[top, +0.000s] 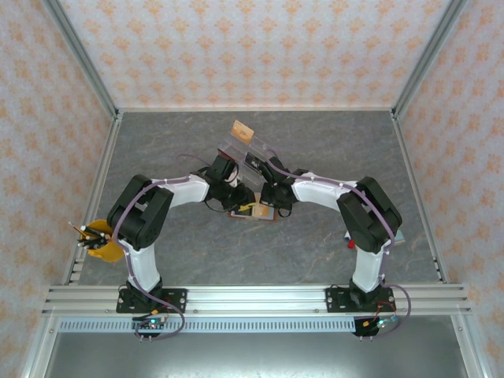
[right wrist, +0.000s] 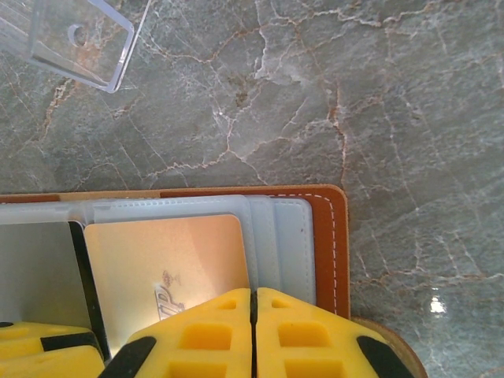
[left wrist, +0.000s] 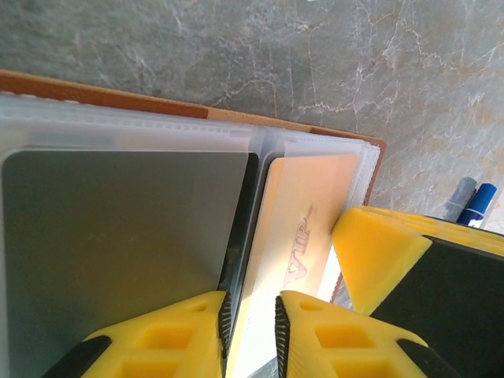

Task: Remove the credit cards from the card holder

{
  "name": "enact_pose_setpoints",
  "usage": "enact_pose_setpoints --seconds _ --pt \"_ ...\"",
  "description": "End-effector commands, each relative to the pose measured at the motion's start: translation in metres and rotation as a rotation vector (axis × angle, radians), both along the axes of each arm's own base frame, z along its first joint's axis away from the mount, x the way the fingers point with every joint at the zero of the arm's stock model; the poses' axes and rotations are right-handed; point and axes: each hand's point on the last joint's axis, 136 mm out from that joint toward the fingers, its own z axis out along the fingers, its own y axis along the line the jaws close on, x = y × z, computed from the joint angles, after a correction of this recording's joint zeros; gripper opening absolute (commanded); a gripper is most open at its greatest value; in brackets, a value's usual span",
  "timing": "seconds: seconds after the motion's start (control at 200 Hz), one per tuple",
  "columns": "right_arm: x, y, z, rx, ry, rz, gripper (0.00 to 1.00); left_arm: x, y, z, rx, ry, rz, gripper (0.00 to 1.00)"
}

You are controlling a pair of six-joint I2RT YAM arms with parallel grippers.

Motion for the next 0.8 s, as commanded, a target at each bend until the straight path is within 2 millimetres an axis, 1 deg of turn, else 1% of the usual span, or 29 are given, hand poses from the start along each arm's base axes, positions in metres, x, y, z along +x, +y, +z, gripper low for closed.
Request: enact_pose_setpoints --seconds 0.0,0.13,0.23,0.24,0.27,0.45,0.51,0.581,0.701,0.796 --pt "-0.014 -0.012 -0.025 -0.064 0.064 -0.012 0.08 -0.009 0.008 -0.009 0.109 0.042 -0.018 0.26" --pt "-0.014 -0.009 -0.026 -0.048 0.068 -0.011 0.06 -0.013 0.005 -0.012 0.127 0.057 -0.042 0.26" --pt "-0.014 -0.005 -0.026 -0.021 0.069 -0.008 0.06 -0.012 0.002 -0.008 0.13 0.049 -0.055 0.26" --pt "-0.014 -0.004 -0.026 -0.016 0.07 -0.008 0.06 -0.014 0.003 -0.016 0.139 0.069 -0.058 0.26" --pt "-0.015 -0.003 -0.027 -0.009 0.071 -0.007 0.06 -0.015 0.003 -0.02 0.143 0.078 -0.058 0.26" --pt "-0.014 0.005 -0.024 0.035 0.07 0.005 0.06 -0.015 0.002 -0.022 0.136 0.087 -0.06 0.26" --pt "-0.014 0.006 -0.024 0.037 0.071 0.005 0.06 -0.015 0.001 -0.021 0.127 0.086 -0.062 0.26" --pt "-0.014 0.006 -0.025 0.038 0.075 0.006 0.06 -0.014 -0.005 -0.019 0.087 0.086 -0.069 0.27" --pt "-0.015 0.006 -0.026 0.038 0.081 0.001 0.06 -0.009 -0.019 -0.009 -0.017 0.065 -0.08 0.27" --pt "-0.016 0.005 -0.028 0.036 0.086 -0.003 0.06 -0.003 -0.022 0.0 -0.078 0.042 -0.069 0.27"
